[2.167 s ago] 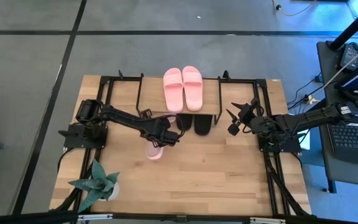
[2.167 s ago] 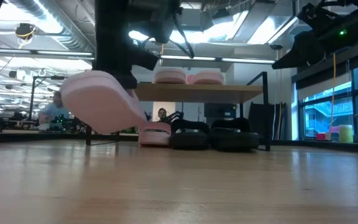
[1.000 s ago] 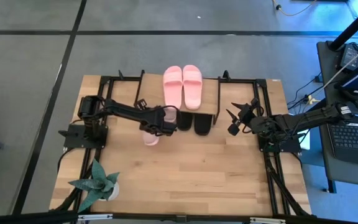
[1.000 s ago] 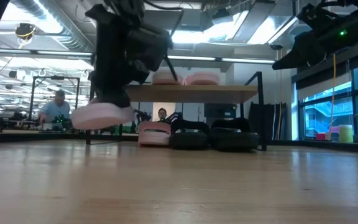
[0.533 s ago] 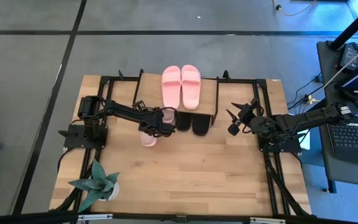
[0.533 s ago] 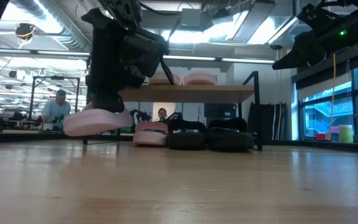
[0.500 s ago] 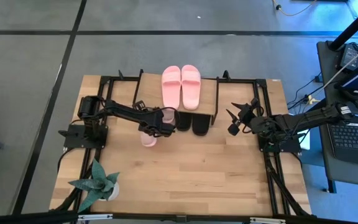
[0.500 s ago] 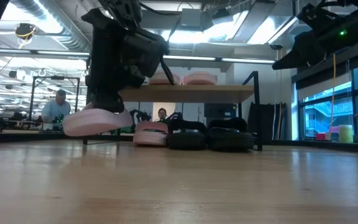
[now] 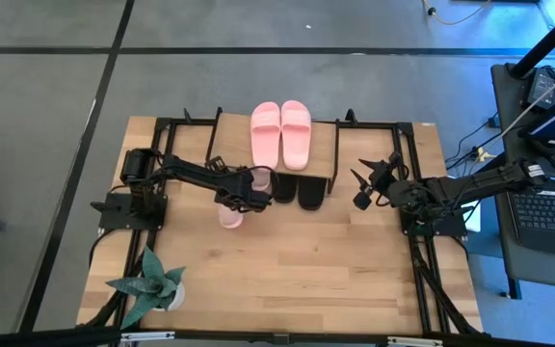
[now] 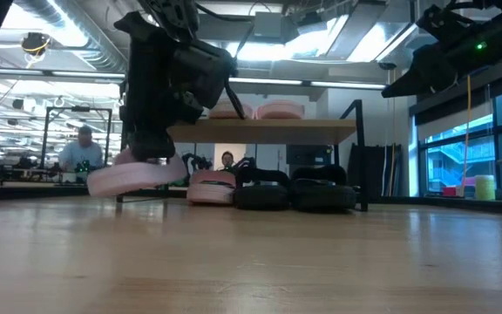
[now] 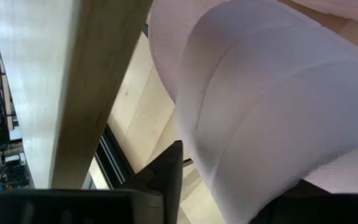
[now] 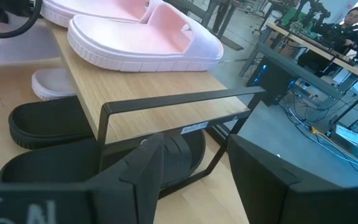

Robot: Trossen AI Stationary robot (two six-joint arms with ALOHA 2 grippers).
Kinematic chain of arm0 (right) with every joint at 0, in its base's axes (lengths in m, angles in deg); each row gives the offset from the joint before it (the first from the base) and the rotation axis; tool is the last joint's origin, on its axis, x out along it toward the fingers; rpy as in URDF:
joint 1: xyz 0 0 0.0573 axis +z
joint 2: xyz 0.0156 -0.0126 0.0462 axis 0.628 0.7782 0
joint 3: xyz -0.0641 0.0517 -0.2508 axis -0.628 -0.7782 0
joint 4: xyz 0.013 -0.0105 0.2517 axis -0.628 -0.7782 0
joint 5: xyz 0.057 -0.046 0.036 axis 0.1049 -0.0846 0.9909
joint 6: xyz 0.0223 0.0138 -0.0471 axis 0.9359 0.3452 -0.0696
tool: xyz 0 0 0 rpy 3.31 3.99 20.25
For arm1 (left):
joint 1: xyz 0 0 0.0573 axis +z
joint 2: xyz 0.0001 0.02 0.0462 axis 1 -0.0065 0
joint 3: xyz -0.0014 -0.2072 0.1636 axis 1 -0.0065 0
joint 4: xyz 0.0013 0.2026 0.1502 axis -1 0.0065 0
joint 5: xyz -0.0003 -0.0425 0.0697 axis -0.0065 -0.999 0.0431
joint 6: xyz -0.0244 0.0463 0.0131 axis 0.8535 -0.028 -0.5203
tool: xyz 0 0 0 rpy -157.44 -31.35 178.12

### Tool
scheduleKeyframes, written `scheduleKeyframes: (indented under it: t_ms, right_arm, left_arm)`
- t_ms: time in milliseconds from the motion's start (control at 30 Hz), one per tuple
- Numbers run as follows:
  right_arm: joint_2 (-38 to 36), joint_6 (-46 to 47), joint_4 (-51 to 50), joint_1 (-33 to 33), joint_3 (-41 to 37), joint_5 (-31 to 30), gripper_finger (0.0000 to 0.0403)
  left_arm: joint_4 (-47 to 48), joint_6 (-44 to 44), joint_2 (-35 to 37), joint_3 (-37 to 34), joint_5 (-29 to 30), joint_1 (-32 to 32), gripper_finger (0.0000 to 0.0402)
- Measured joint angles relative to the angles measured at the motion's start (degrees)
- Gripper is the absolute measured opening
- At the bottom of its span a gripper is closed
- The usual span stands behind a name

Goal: Pick and place slides into the shelf
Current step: Put the pink slide under the shelf

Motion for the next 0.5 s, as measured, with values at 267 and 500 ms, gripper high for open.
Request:
scheduleKeyframes:
  t_ms: [267,500]
  right_arm:
    - [0.0,0.0,0.0,0.0,0.0,0.0,0.0181]
    - [0.0,0.0,0.0,0.0,0.0,0.0,0.0181]
  left_arm:
    - [0.0,0.3,0.0,0.7,-1.0,0.0,0.0141]
    - [0.0,0.2,0.0,2.6,-2.2,-0.9,0.0141]
